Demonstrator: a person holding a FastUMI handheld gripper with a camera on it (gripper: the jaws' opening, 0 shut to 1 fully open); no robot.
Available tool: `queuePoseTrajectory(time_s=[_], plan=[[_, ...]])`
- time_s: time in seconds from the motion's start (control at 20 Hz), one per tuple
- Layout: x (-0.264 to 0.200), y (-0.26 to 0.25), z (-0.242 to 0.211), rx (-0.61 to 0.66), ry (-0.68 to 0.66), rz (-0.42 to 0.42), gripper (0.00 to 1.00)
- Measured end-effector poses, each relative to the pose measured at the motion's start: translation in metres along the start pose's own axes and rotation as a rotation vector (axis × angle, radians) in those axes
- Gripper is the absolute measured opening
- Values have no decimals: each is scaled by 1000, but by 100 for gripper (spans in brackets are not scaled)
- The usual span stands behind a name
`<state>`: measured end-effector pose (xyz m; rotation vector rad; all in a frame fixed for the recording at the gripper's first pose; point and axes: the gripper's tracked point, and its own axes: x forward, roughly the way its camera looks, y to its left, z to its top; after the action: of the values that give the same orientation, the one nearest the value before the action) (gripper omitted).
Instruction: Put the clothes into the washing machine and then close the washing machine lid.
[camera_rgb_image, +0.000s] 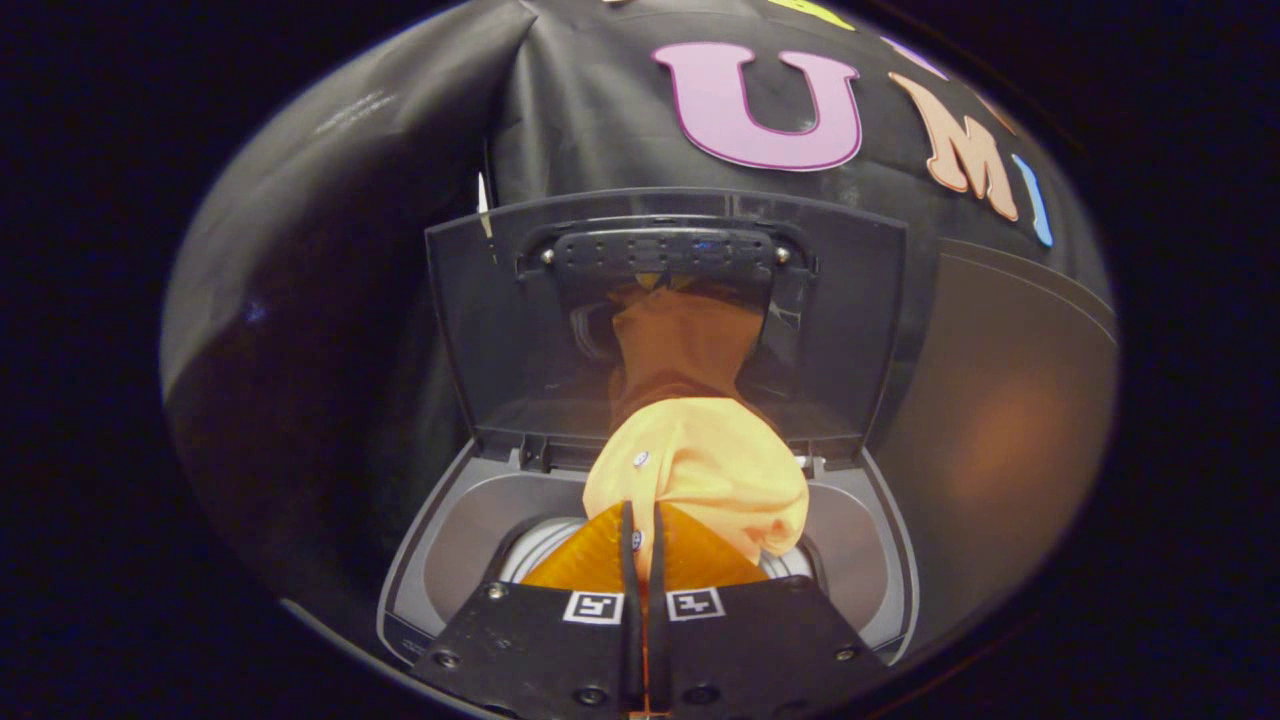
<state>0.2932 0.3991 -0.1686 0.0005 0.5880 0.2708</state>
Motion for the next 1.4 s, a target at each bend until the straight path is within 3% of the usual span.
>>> queuePoseTrajectory(time_s=[0.25, 0.6, 0.85, 1.15, 1.4], plan=[[8, 5, -23, 35, 51, 21, 4], [5, 14, -36, -82, 77, 11, 95], [-4, 36, -35, -49, 90, 107, 97], [-18, 11, 14, -39, -1, 40, 97], [-36, -2, 84, 57, -102, 49, 97]])
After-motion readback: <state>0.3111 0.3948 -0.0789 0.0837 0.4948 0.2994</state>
